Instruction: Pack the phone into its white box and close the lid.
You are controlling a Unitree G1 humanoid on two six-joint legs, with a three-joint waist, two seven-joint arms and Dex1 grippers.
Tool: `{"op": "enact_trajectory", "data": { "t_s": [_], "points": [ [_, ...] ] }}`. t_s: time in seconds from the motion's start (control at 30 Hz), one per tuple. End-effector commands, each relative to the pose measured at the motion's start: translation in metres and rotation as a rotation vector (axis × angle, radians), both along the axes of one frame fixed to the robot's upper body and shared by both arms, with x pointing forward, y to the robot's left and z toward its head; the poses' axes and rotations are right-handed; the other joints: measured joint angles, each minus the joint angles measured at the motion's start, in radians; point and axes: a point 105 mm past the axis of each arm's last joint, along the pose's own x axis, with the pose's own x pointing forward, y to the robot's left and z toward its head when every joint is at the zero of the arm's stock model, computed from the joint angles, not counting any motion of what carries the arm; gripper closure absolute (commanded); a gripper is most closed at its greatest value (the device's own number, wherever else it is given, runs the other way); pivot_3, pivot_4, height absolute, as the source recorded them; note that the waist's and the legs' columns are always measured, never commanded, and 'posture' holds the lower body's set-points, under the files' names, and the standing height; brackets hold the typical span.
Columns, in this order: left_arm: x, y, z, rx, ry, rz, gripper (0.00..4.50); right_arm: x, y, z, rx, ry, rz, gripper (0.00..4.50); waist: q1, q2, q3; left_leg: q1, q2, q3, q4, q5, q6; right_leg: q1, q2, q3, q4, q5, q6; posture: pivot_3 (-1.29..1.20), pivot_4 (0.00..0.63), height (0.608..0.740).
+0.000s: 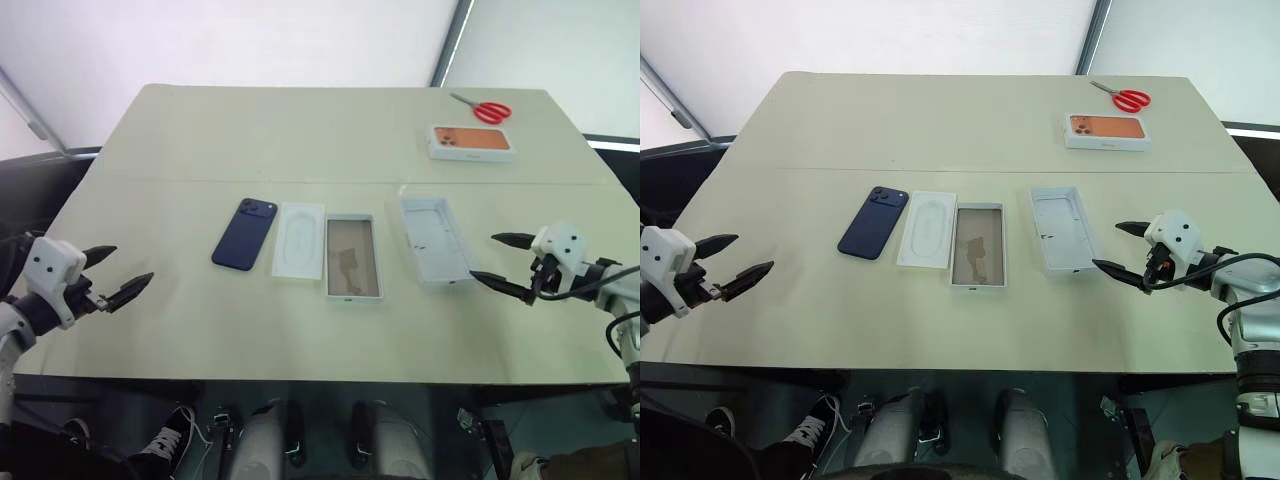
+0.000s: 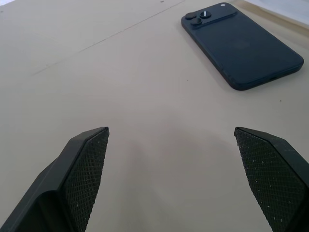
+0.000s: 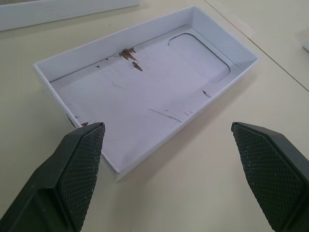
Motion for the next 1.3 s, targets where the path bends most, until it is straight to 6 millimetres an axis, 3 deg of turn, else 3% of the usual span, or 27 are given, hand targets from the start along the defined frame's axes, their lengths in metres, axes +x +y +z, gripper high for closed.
{"op": "enact_trajectory", "data": {
  "t_s": [0.03, 0.47, 0.7, 1.0, 1.13, 1.3],
  "points": [
    [0.001, 0.004, 0.018, 0.024, -0.059, 0.004, 0.13, 0.002, -0.005, 0.016, -0.01, -0.059, -0.007, 0.11, 0.0, 0.0, 0.0, 0.0, 0.0, 0.0, 0.0, 0.0, 0.0, 0.0, 0.0, 0.0, 0.0, 0.0, 0.0, 0.0, 0.15, 0.738],
    [0.01, -0.005, 0.02, 0.015, -0.052, 0.01, 0.13, 0.005, 0.001, 0.017, -0.017, -0.067, 0.01, 0.11, 0.001, 0.0, 0.0, 0.0, 0.0, 0.0, 0.0, 0.0, 0.0, 0.0, 0.0, 0.0, 0.0, 0.0, 0.0, 0.0, 0.15, 0.738],
    [0.02, -0.022, 0.025, -0.044, -0.038, 0.022, 0.13, 0.011, 0.01, 0.022, -0.023, -0.075, 0.047, 0.11, 0.0, 0.0, 0.0, 0.0, 0.0, 0.0, 0.0, 0.0, 0.0, 0.005, 0.001, 0.0, 0.0, 0.002, 0.003, 0.0, 0.15, 0.738],
    [0.02, -0.082, 0.017, -0.17, 0.069, -0.074, 0.13, 0.013, 0.054, 0.039, -0.014, -0.107, 0.196, 0.11, 0.001, 0.0, 0.0, 0.001, 0.0, 0.0, 0.0, 0.001, 0.0, 0.006, 0.002, 0.0, 0.001, 0.002, 0.004, 0.0, 0.15, 0.738],
    [0.037, -0.112, 0.019, -0.389, 0.132, -0.069, 0.13, 0.008, 0.086, 0.032, -0.034, -0.108, 0.298, 0.11, 0.009, -0.001, 0.0, 0.001, 0.0, -0.001, 0.003, 0.001, 0.0, 0.008, 0.003, -0.001, 0.001, 0.002, 0.004, 0.0, 0.15, 0.738],
    [0.051, -0.154, 0.016, -0.539, 0.2, -0.102, 0.13, 0.01, 0.1, 0.028, -0.012, -0.108, 0.31, 0.11, 0.012, -0.001, 0.0, 0.001, 0.0, -0.001, 0.005, 0.003, 0.003, 0.01, 0.006, -0.001, 0.002, 0.002, 0.005, 0.0, 0.15, 0.738]
  ]
}}
